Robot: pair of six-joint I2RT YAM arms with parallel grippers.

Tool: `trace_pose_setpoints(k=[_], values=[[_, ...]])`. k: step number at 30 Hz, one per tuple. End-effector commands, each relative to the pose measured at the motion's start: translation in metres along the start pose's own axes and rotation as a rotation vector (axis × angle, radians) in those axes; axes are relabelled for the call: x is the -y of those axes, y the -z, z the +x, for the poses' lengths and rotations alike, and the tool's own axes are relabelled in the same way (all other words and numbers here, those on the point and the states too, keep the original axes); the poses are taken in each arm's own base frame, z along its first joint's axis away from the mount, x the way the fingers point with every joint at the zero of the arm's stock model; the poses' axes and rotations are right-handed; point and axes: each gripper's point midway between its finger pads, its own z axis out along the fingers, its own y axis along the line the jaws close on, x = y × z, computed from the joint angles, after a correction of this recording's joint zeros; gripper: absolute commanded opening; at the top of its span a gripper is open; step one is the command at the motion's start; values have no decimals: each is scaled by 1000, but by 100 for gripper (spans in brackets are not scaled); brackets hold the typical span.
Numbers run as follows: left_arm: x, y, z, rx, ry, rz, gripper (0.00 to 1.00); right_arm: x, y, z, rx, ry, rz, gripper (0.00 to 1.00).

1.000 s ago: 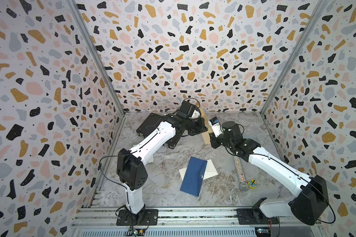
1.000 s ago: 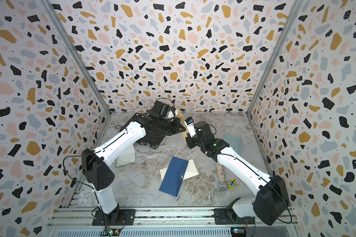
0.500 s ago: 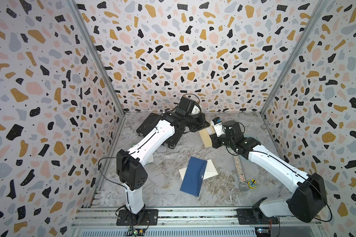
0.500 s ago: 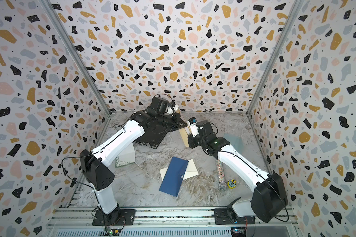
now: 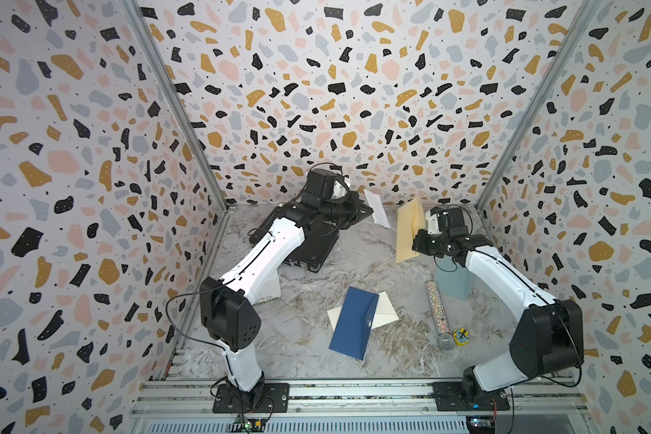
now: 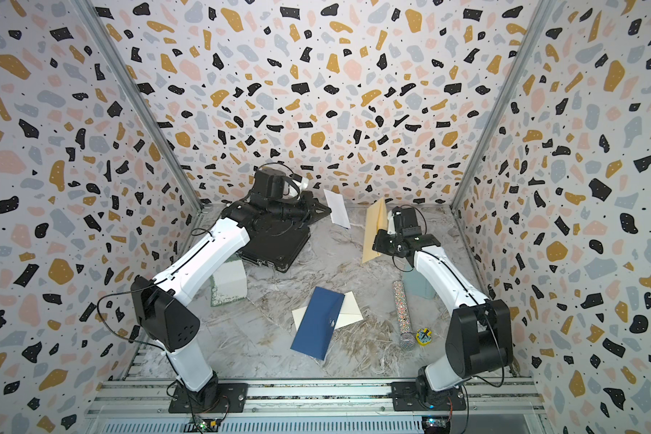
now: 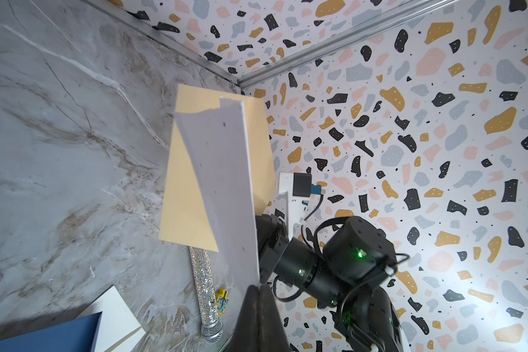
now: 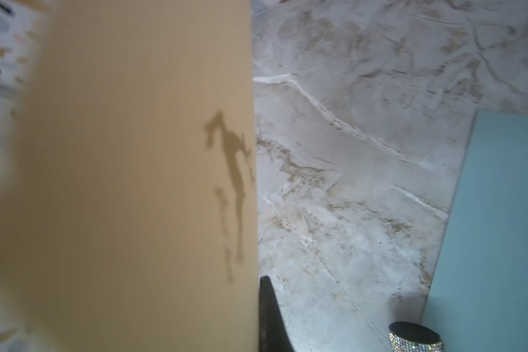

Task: Take the letter paper out of the envelope
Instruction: Place the envelope at the center of the board.

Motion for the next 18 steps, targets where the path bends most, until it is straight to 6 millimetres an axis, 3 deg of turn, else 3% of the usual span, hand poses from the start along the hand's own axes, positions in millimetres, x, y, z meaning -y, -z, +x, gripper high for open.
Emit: trace_pose_setpoints(k=[1,11,15,18], values=[[8,10,5,21,-29,73,0,6,-5,-27,7,-192,-62,0],[-34,18,26,7,-17,89,0,40,-60,-73,-100,-348,-187,0],[-45,19,35,-14,-14,72,0,62,-86,-76,-164,-400,-216,0],[-50,19,38,-23,-13,63,0,80,-100,-66,-226,-399,-177,0]])
